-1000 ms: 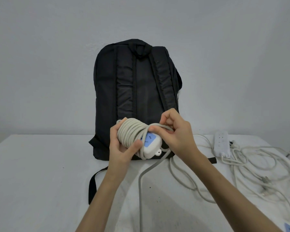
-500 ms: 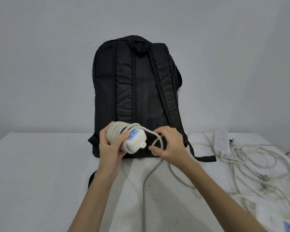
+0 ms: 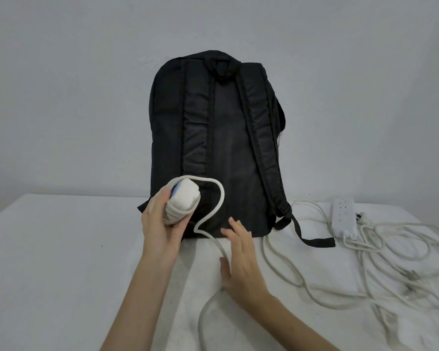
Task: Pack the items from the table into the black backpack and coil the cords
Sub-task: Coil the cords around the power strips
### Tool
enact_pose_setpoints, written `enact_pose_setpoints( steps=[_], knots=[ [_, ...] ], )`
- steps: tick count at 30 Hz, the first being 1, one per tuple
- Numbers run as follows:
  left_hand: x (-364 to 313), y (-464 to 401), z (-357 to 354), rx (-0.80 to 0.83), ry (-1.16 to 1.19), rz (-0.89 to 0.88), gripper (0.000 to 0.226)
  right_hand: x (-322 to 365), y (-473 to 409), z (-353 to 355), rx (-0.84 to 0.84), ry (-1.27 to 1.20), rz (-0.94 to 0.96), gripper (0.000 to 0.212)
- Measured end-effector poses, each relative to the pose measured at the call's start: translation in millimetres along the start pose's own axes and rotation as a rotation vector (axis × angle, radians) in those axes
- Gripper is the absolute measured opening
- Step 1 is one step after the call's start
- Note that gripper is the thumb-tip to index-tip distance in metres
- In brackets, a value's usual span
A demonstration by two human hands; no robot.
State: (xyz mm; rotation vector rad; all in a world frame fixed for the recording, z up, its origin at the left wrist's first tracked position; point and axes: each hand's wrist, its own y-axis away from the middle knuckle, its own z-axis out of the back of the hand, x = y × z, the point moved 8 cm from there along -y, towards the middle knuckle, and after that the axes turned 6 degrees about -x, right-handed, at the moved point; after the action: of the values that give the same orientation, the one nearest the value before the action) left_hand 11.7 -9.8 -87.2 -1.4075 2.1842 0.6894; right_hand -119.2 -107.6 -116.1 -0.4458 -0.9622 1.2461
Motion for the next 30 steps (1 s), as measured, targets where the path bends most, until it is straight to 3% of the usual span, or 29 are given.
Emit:
enact_pose_setpoints(
  steps=[2, 4, 7, 9, 11, 15, 19, 21, 24, 25, 27, 30],
  knots=[
    [-5, 2, 1, -0.035, -0.081, -0.097, 0.039, 5, -11, 17, -0.059, -0.210, -0.087, 0.075],
    [-8, 4, 1, -0.066, -0.125, -0.155, 0.038, 14, -23, 28, -0.096, -0.261, -0.065, 0.081],
    [-9, 8, -6, -0.023, -0.238, -0.201, 0.081, 28, -34, 32, -0.109, -0.185, 0.048, 0.076],
    [-9, 13, -7, -0.055, -0.325, -0.244, 0.083, 28, -34, 36, -0.140, -0.288, 0.016, 0.067],
    [-12, 18, -9, -0.076, -0.394, -0.334, 0.075, 22, -33, 42, -0.160, -0.504, -0.152, 0.056],
    [-14, 21, -10, -0.074, -0.481, -0.427, 0.085, 14, -29, 37, -0.075, -0.801, -0.515, 0.050],
    [-11, 20, -9, -0.095, -0.503, -0.416, 0.085, 17, -31, 39, -0.047, -0.814, -0.563, 0.020],
    [-13, 19, -7, -0.115, -0.480, -0.404, 0.080, 6, -29, 39, -0.070, -0.910, -0.711, 0.024],
    [-15, 12, -1, -0.122, -0.365, -0.311, 0.075, -13, -25, 30, -0.098, -1.284, -1.043, 0.026],
    [-14, 10, -1, -0.106, -0.334, -0.276, 0.078, -19, -23, 29, -0.114, -1.299, -1.120, 0.027],
    [-16, 6, 1, -0.084, -0.259, -0.210, 0.073, -32, -20, 36, -0.143, -1.059, -1.111, 0.026],
    [-9, 3, -1, -0.020, -0.037, 0.008, 0.054, -29, -29, 56, -0.165, -0.474, -0.721, 0.023]
  ],
)
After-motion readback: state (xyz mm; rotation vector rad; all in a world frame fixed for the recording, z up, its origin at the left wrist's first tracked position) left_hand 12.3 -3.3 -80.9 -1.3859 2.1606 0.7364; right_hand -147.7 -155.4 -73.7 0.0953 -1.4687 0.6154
